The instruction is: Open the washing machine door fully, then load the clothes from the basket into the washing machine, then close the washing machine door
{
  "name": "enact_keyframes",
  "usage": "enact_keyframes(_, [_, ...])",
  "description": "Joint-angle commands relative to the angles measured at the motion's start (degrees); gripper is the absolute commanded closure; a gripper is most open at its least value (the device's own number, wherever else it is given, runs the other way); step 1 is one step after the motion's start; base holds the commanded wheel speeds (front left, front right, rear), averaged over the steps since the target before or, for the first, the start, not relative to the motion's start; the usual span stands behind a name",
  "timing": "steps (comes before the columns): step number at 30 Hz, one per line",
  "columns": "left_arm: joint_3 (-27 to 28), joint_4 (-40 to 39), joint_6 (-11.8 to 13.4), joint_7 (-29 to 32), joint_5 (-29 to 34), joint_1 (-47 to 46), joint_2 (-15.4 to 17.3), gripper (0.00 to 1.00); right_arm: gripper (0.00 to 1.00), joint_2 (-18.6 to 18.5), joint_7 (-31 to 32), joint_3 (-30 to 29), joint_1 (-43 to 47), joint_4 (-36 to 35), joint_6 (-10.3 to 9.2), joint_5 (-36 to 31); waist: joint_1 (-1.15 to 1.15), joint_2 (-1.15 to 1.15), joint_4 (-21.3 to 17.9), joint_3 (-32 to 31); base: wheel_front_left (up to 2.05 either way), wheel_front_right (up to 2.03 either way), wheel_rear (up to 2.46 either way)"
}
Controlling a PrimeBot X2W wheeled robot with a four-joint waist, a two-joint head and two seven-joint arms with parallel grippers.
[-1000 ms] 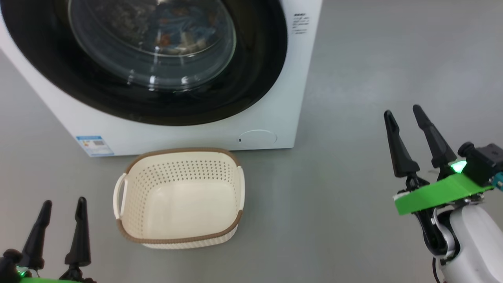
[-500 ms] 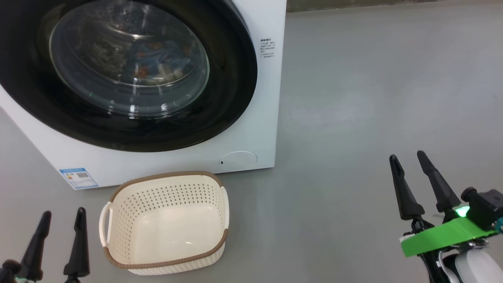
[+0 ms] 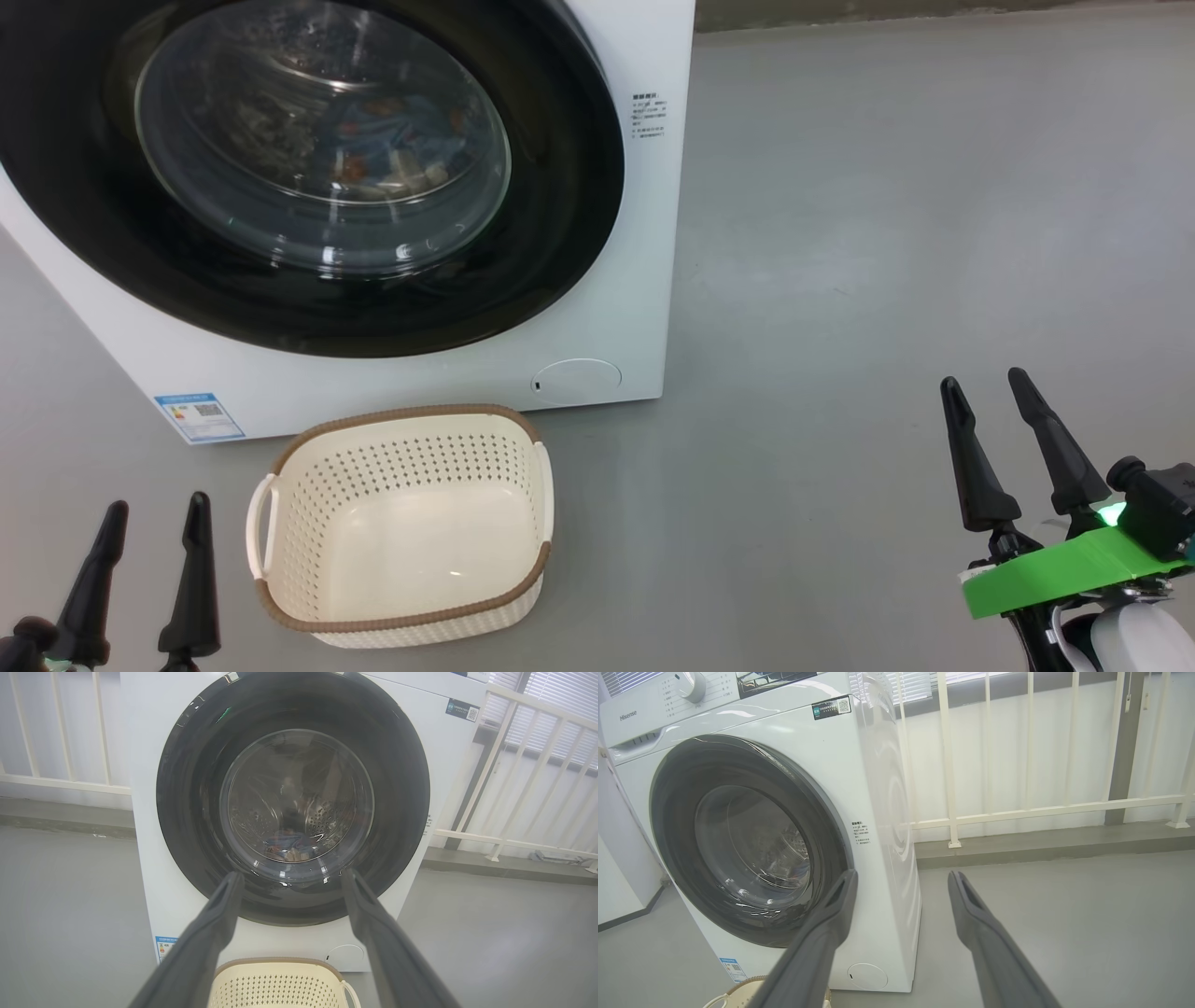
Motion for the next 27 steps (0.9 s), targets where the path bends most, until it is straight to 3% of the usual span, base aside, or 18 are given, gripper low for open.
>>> enact_keyframes(1, [2.46, -1.40, 0.04, -0.37, 0.77, -2.31, 1.32, 0.00, 0.00, -0.50, -0.13, 0.88, -0.05, -1.44, -0.16, -0.36, 0.00, 0.00, 0.15, -0.07, 0.00, 0.00, 0.00])
enact_keyframes(25, [3.18, -0.93, 0.04, -0.37, 1.15, -2.11, 0.62, 0.00, 0.00, -0.21, -0.13, 1.60, -0.08, -0.43, -0.16, -1.62, 0.00, 0.00, 0.87, -0.44, 0.00, 0.00, 0.00])
enact_keyframes(26, [0.91, 0.11, 0.00, 0.00, 0.57, -0.06, -0.53, 1.00, 1.00, 0.49, 0.00, 0.25, -0.01, 0.79, 0.00, -1.00, 0.00, 0.00, 0.87, -0.45, 0.00, 0.00, 0.00])
enact_keyframes(27, [0.82, 0.41, 0.00, 0.03, 0.56, -0.02, -0.74, 1.00, 1.00, 0.62, 0.00, 0.24, 0.01, 1.17, 0.00, -0.94, 0.00, 0.00, 0.87, -0.47, 0.00, 0.00, 0.00])
